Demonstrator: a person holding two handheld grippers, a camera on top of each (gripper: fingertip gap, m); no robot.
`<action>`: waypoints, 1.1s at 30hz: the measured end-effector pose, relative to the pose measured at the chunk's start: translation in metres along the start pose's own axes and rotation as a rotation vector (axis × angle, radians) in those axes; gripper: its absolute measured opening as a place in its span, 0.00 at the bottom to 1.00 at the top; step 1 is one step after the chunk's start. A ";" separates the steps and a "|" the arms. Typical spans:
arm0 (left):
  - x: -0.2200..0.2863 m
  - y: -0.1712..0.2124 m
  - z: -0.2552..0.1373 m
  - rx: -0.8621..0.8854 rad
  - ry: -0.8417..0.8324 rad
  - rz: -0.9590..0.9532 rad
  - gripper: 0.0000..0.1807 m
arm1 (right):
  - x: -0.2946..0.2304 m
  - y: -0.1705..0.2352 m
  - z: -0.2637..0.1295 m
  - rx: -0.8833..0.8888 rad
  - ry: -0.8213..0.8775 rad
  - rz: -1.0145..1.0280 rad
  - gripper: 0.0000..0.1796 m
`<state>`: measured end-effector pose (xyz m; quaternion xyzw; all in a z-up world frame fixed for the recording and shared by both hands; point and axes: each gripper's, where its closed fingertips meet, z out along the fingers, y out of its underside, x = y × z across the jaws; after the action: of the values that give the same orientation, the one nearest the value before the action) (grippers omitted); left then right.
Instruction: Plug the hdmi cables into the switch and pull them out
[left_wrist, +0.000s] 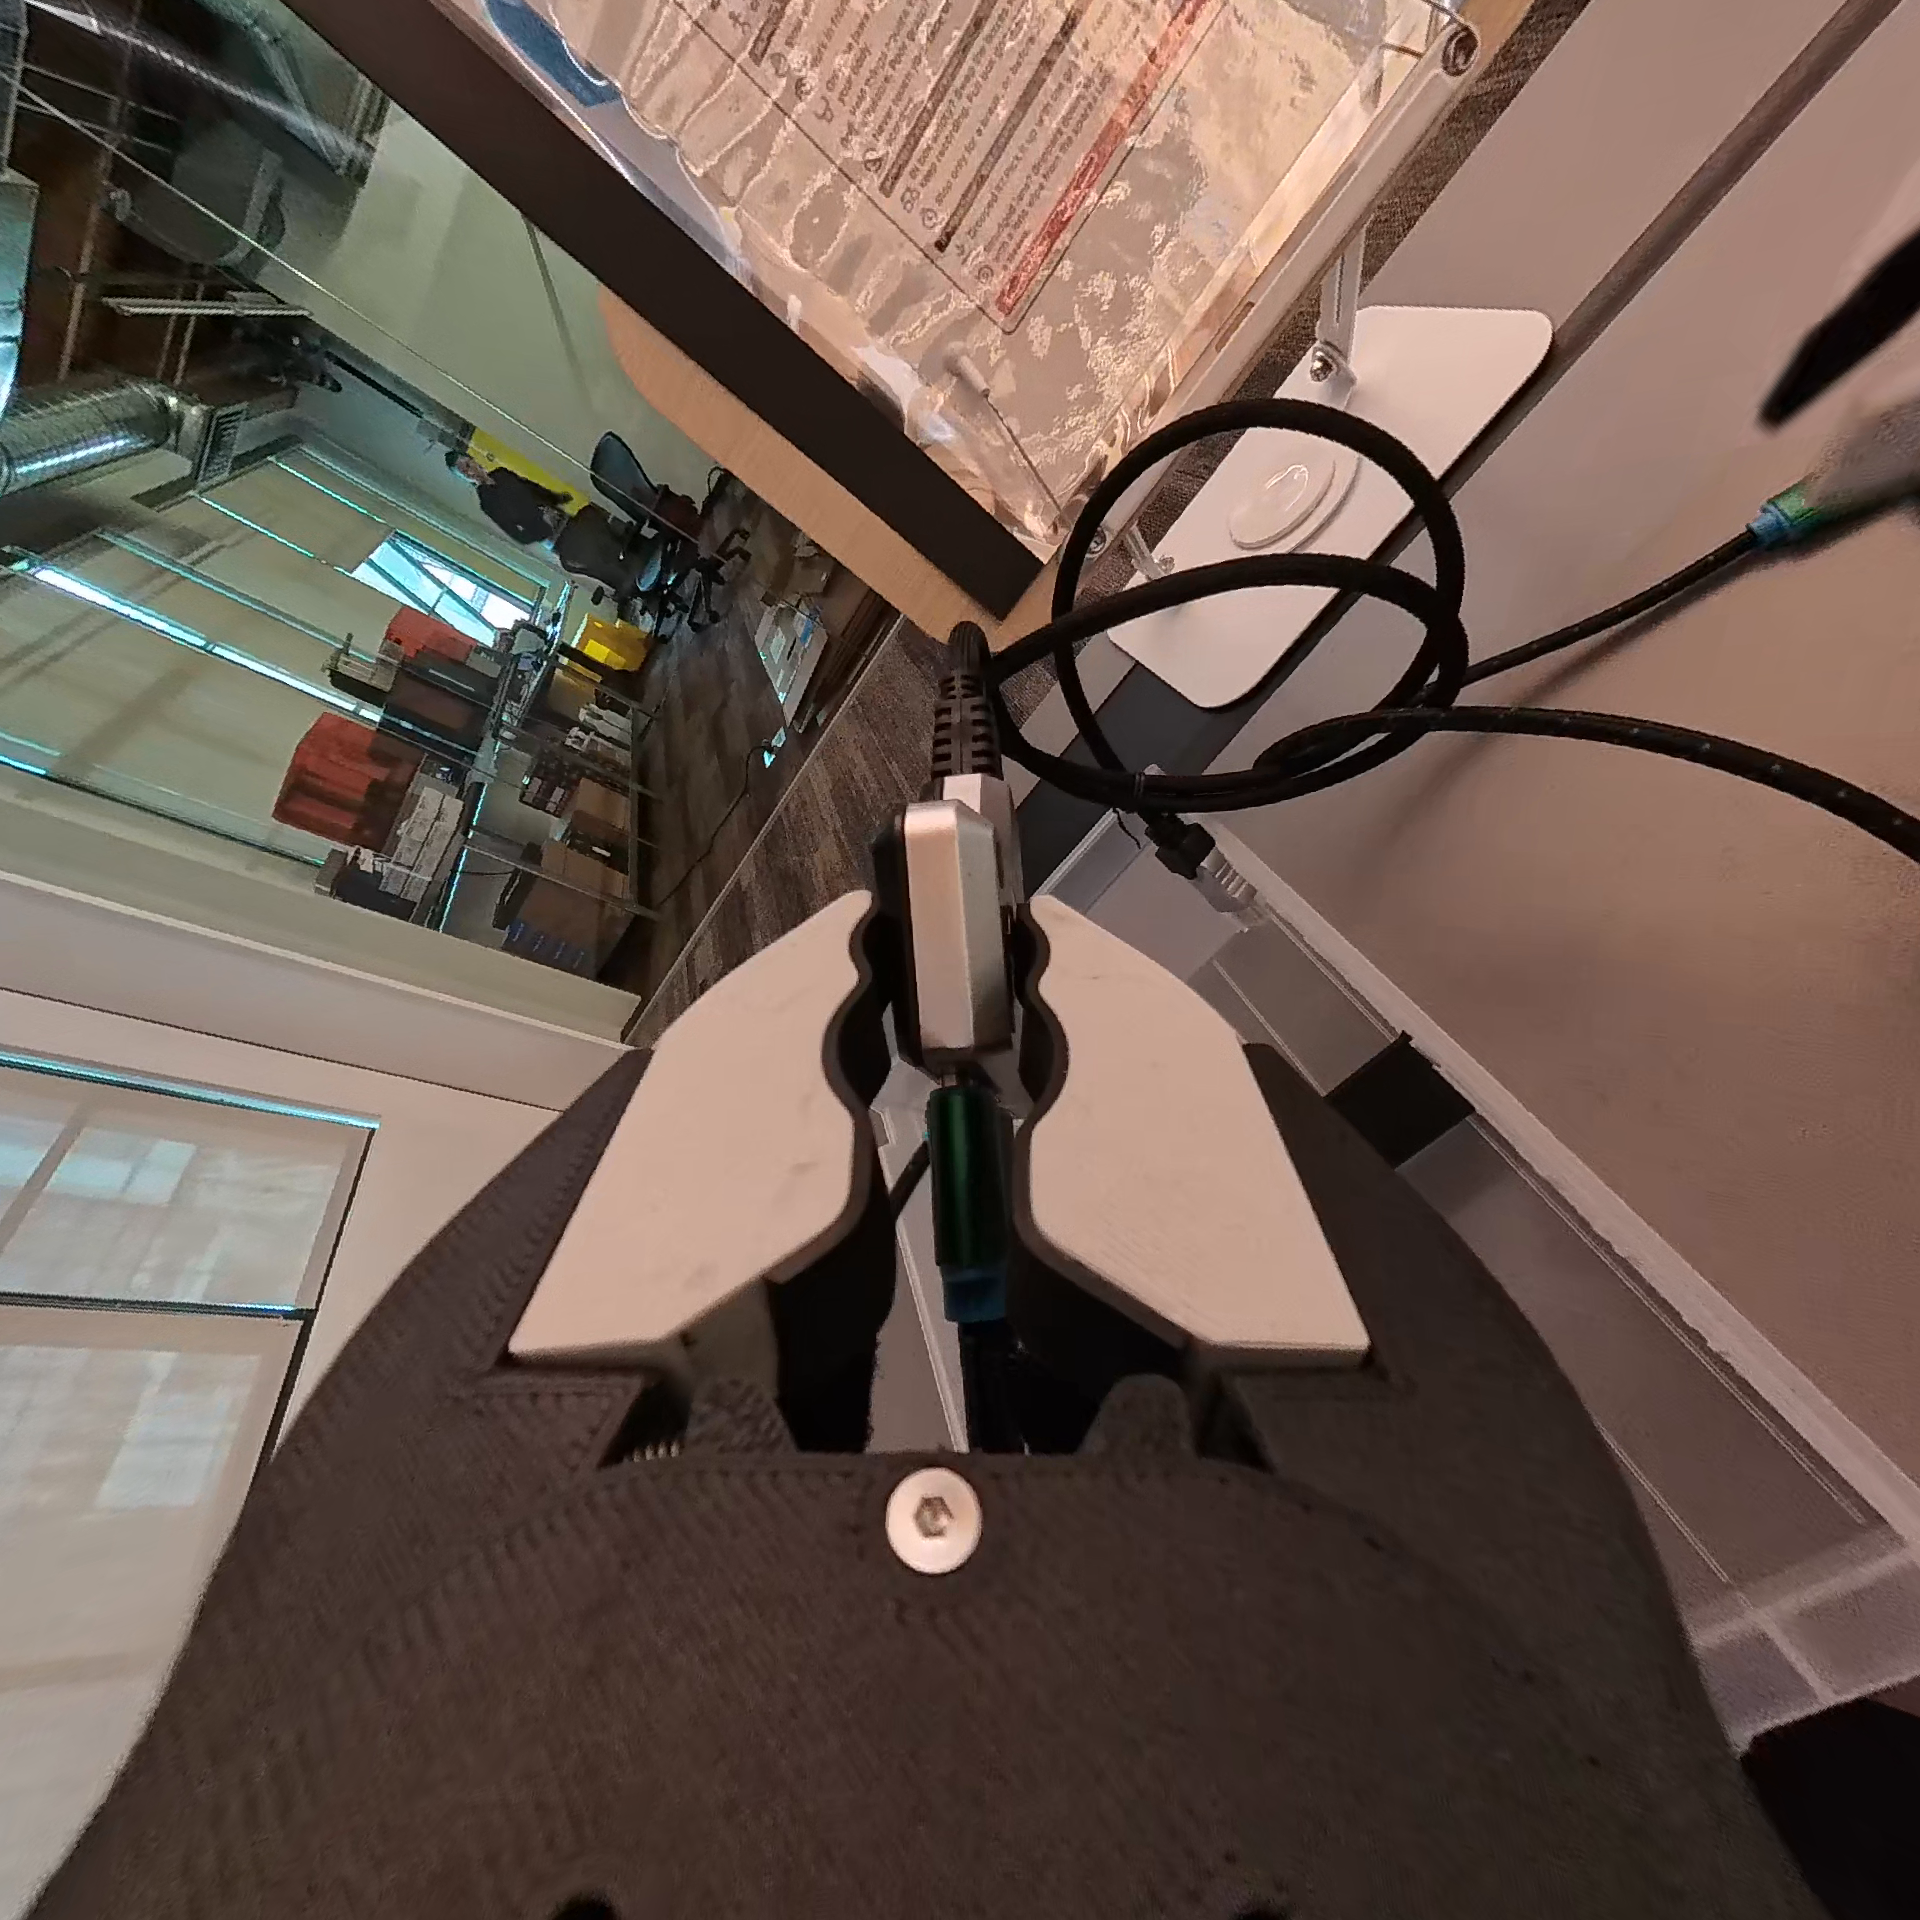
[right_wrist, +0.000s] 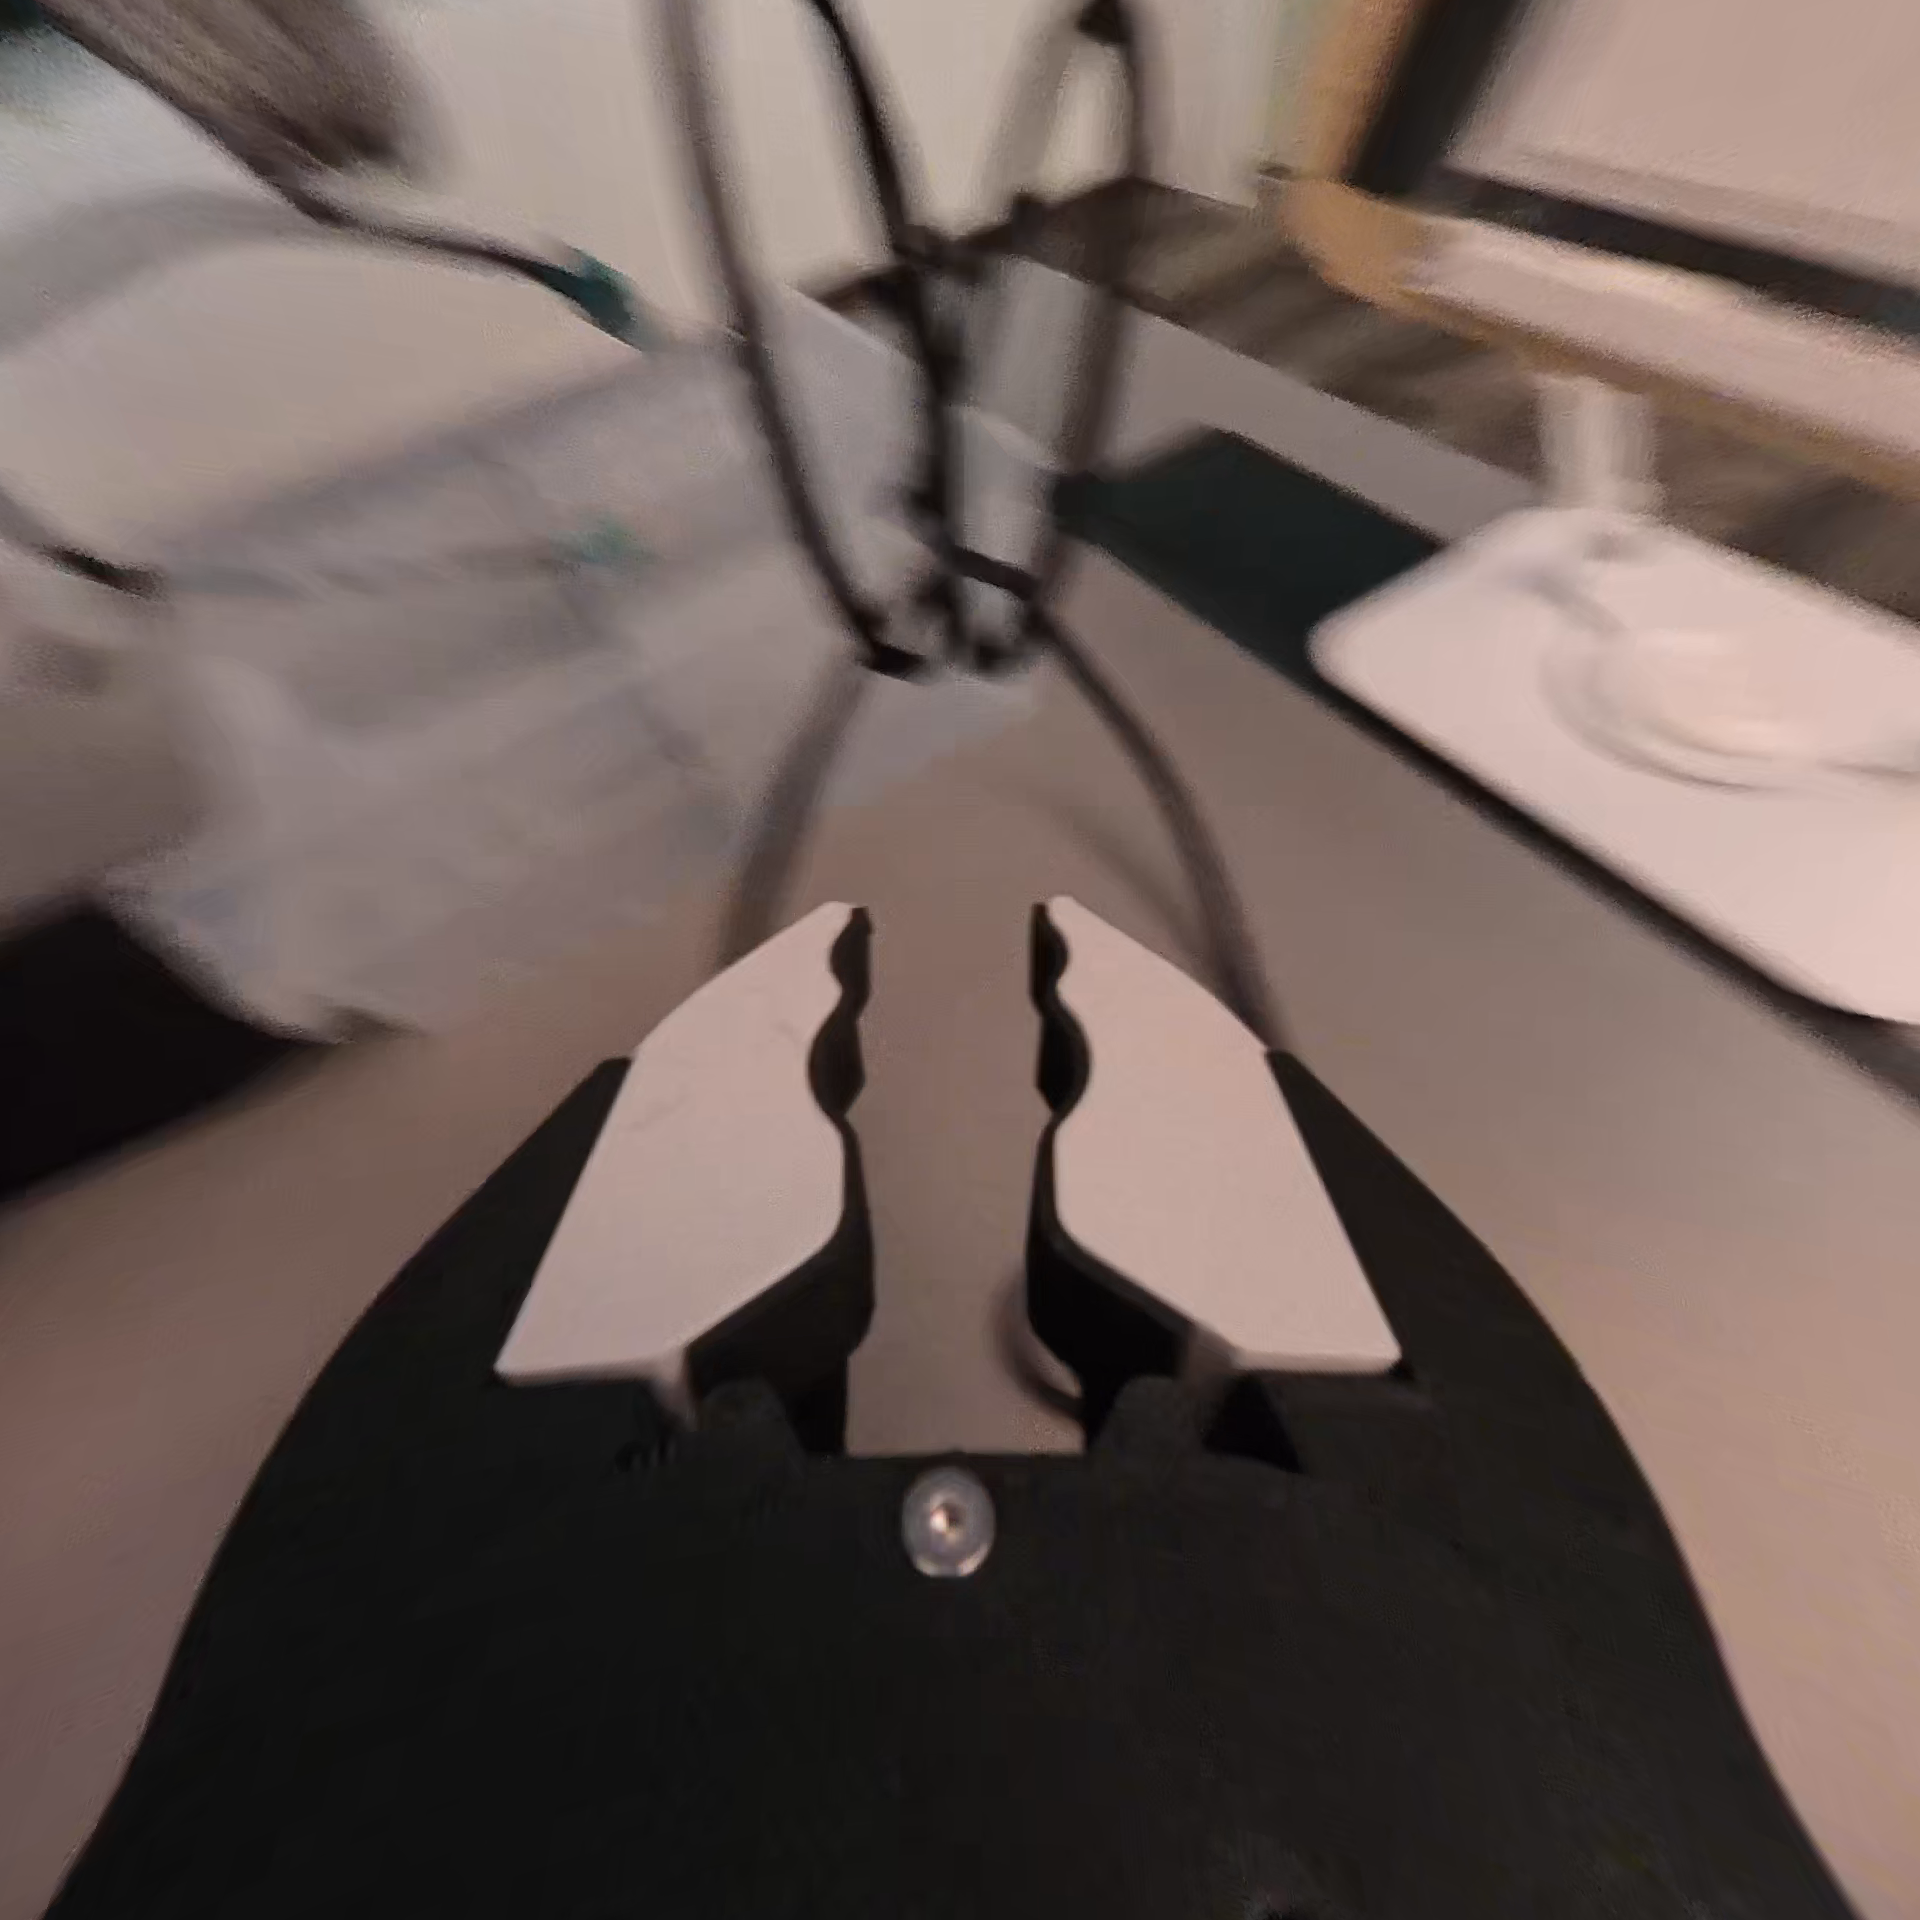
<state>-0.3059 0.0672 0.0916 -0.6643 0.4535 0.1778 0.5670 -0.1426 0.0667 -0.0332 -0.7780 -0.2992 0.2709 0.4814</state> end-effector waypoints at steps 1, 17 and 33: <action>0.000 0.000 0.000 0.000 0.000 0.000 0.11 | -0.026 -0.005 0.004 0.040 -0.135 0.076 0.22; -0.001 -0.001 -0.005 0.008 -0.001 0.009 0.11 | 0.046 -0.005 0.069 -0.049 -0.140 -0.215 0.21; -0.003 -0.004 -0.014 0.046 0.016 -0.005 0.11 | 0.038 -0.037 0.132 0.013 -0.241 -0.361 0.05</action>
<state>-0.3083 0.0555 0.1002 -0.6537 0.4601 0.1606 0.5790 -0.2182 0.1852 -0.0562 -0.6705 -0.4875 0.2734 0.4878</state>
